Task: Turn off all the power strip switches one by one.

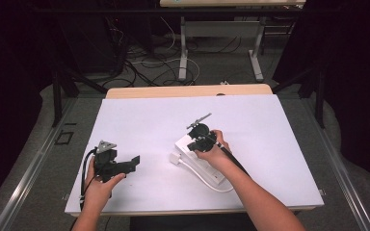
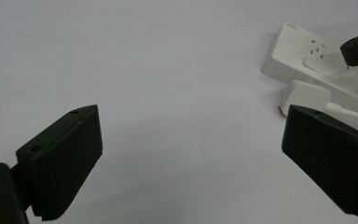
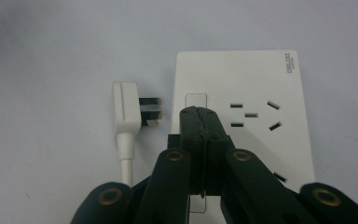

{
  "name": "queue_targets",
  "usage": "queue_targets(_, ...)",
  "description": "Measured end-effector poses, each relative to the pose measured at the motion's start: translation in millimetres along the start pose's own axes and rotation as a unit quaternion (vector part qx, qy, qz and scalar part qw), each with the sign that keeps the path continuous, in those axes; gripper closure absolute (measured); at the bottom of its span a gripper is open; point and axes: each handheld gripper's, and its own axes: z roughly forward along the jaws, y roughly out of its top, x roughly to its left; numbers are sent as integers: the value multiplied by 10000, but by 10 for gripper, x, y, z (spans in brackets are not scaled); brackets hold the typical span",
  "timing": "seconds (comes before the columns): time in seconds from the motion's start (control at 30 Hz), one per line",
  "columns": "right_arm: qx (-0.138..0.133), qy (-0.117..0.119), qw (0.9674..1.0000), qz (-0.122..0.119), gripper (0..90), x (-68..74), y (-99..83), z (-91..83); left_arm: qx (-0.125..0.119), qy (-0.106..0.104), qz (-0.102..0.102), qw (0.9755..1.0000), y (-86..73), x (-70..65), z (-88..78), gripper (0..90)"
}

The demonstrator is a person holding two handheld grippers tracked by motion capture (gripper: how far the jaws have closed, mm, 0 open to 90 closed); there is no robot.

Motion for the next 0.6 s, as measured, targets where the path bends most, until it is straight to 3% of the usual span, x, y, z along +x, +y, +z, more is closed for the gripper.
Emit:
queue_targets(0.1,-16,32,10000,13,900,-3,24,-12,21,-6,2,10000,1,2,-1,50)
queue_targets(0.13,-172,46,9995,241,900,24,21,12,3,1,-2,10000,0,2,1,50)
queue_targets(0.17,3,-23,10000,-5,900,-8,41,-6,0,2,-6,10000,-1,1,2,51)
queue_targets(0.27,-214,29,9997,126,900,3,60,20,54,-10,14,10000,2,8,-4,51)
queue_targets(0.33,-365,14,9993,48,900,-9,70,41,49,-9,13,10000,1,9,-3,51)
queue_targets(0.37,-39,34,10000,46,900,-9,95,-2,42,-4,2,10000,1,9,-2,51)
queue_targets(0.5,-230,27,9997,74,900,-11,110,41,42,-11,-16,10000,2,13,-5,52)
queue_targets(0.53,-40,-9,9998,174,900,1,127,26,42,-12,-19,10000,2,12,-5,52)
queue_targets(0.6,31,-47,9999,133,900,-8,138,33,41,-12,-19,10000,2,13,-4,52)
